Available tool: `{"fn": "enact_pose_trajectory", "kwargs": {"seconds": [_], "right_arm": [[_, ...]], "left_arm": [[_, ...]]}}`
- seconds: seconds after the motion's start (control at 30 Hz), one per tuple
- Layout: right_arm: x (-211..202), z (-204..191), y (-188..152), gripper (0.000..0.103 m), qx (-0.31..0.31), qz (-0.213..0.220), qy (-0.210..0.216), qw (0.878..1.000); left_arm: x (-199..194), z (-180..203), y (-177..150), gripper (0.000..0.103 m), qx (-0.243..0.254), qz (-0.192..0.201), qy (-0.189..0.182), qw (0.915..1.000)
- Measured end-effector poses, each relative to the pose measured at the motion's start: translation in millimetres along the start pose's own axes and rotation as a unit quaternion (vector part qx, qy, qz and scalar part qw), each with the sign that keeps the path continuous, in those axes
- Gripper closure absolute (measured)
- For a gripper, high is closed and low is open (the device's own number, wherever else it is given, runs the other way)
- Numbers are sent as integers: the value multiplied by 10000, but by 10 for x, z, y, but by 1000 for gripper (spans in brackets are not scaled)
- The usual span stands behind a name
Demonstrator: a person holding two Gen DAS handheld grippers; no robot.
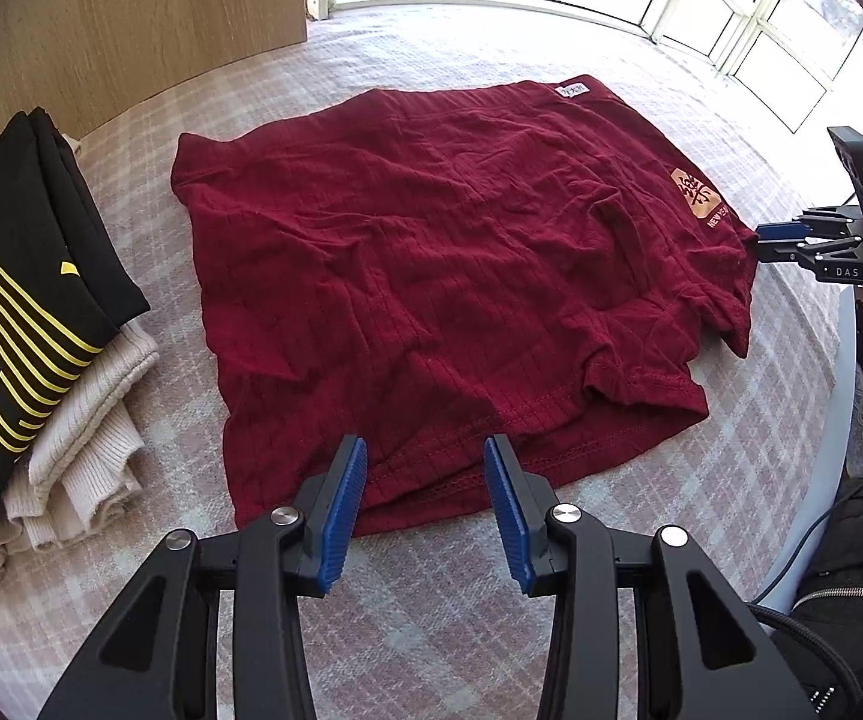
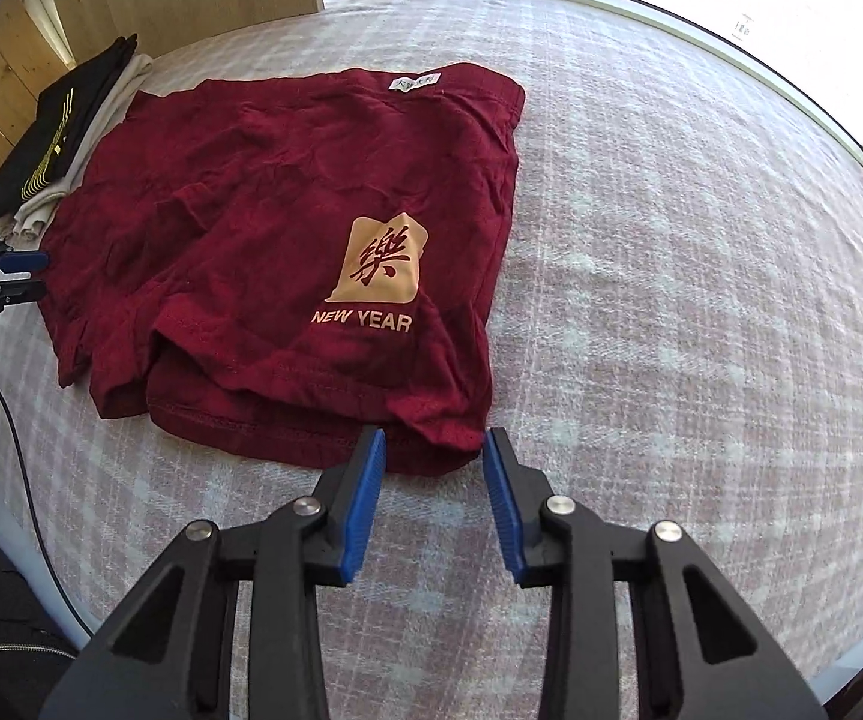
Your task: Fold clothes
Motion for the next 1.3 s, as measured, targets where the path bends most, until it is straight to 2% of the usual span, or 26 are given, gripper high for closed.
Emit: {"fn": "enact_pose_trajectory", "kwargs": {"seconds": [0.07, 0.1, 0.27, 0.4, 0.43, 0.47, 0.5, 0.53, 0.67, 0.8, 0.97, 1.07, 1.17, 1.3], "right_arm": [[25, 26, 12, 66, -40, -75, -97, 9999], [37, 38, 18, 60, -60, -112, -146, 9998], [6, 63, 48, 58, -185, -179, -376, 9990], [-26, -18, 77, 59, -147, -91, 169, 9997], [-20, -21, 75, 61, -121, -106, 247, 9996], [1, -25, 66, 73, -123, -167, 323, 9993], [21, -27, 55, 92, -117, -225, 390, 9989], [42, -21, 42, 96, -93, -272, 430, 9987], [62, 2, 31, 96, 1, -285, 527, 9982], [-33, 114, 33, 99, 117, -203, 299, 9993], [-231, 350, -2, 99, 468, -47, 192, 9987], [-206, 291, -40, 97, 164, -210, 20, 9996], [-250, 94, 6, 82, -339, -102, -115, 9993], [-168, -1, 58, 82, -594, -195, -159, 9979]], "left_arm": [[-2, -4, 0, 64, -17, 5, -16, 10000], [0, -6, 0, 64, -29, 6, -24, 10000], [15, -12, -7, 63, -77, -2, -62, 10000], [19, -9, -6, 59, -105, 4, -116, 9999], [20, -13, -5, 59, -118, 7, -124, 9999], [20, -15, -4, 59, -133, 8, -132, 9998], [20, -17, -4, 59, -146, 12, -136, 9998], [19, -17, -5, 59, -158, 18, -137, 9998], [17, -20, -16, 59, -178, 40, -161, 9997], [13, -55, -14, 59, -308, 56, -302, 9991], [13, -65, -12, 59, -327, 64, -348, 9988], [16, -53, -10, 59, -281, 47, -318, 9991], [13, -52, -9, 59, -279, 37, -308, 9991], [12, -47, -5, 58, -262, 22, -300, 9992]]}}
Point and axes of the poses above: each gripper's, at about its wrist camera, not at the fingertips, and x roughly the way its jaws point, z to its right, y to its top, the point moved 8 cm from there along x, roughly the way its jaws point, and after that the axes turned 11 degrees about -x, right-handed, at the moved point
